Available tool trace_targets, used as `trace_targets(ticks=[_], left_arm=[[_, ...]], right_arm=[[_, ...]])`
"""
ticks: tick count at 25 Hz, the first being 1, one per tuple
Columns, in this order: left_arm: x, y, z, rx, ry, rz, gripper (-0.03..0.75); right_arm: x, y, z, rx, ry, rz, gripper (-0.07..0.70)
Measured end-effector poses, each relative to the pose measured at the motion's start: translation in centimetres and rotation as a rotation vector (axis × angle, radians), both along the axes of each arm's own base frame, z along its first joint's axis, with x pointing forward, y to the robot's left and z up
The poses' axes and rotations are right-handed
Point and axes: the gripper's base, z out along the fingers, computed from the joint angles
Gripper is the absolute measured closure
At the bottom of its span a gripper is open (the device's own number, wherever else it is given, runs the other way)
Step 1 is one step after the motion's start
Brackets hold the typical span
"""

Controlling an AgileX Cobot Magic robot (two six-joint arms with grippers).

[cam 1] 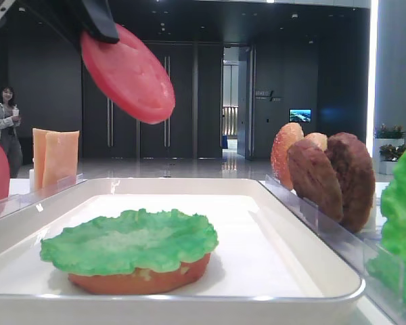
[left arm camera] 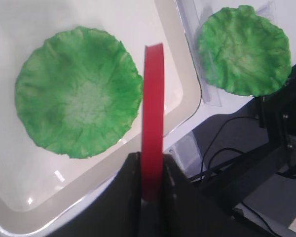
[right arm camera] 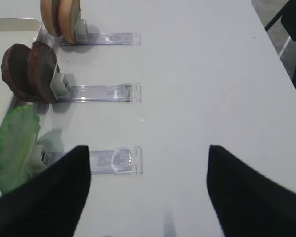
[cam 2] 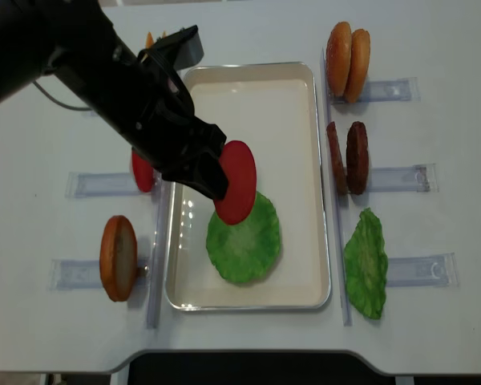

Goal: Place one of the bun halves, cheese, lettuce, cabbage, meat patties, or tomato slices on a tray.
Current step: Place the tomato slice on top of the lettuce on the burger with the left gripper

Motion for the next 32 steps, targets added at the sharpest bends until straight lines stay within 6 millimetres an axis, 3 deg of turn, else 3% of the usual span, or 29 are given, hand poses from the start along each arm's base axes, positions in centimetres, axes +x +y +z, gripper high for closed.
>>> trace_targets(ticks=[14, 27, 32], left_arm=[[1.6, -0.7, -6.3, -0.110, 0.149, -0.033, 0.654], [0.7, -0.1, -9.0, -0.113, 0.237, -0.056, 0.654], [1.0, 0.2, -9.1, -0.144, 0.211, -0.041, 0.654]], right_arm=[[0.0, 0.0, 0.0, 0.000, 0.000, 0.000, 0.155], [0.0, 0.0, 0.0, 0.000, 0.000, 0.000, 0.155], [0.0, 0.0, 0.0, 0.001, 0.000, 0.000, 0.155]])
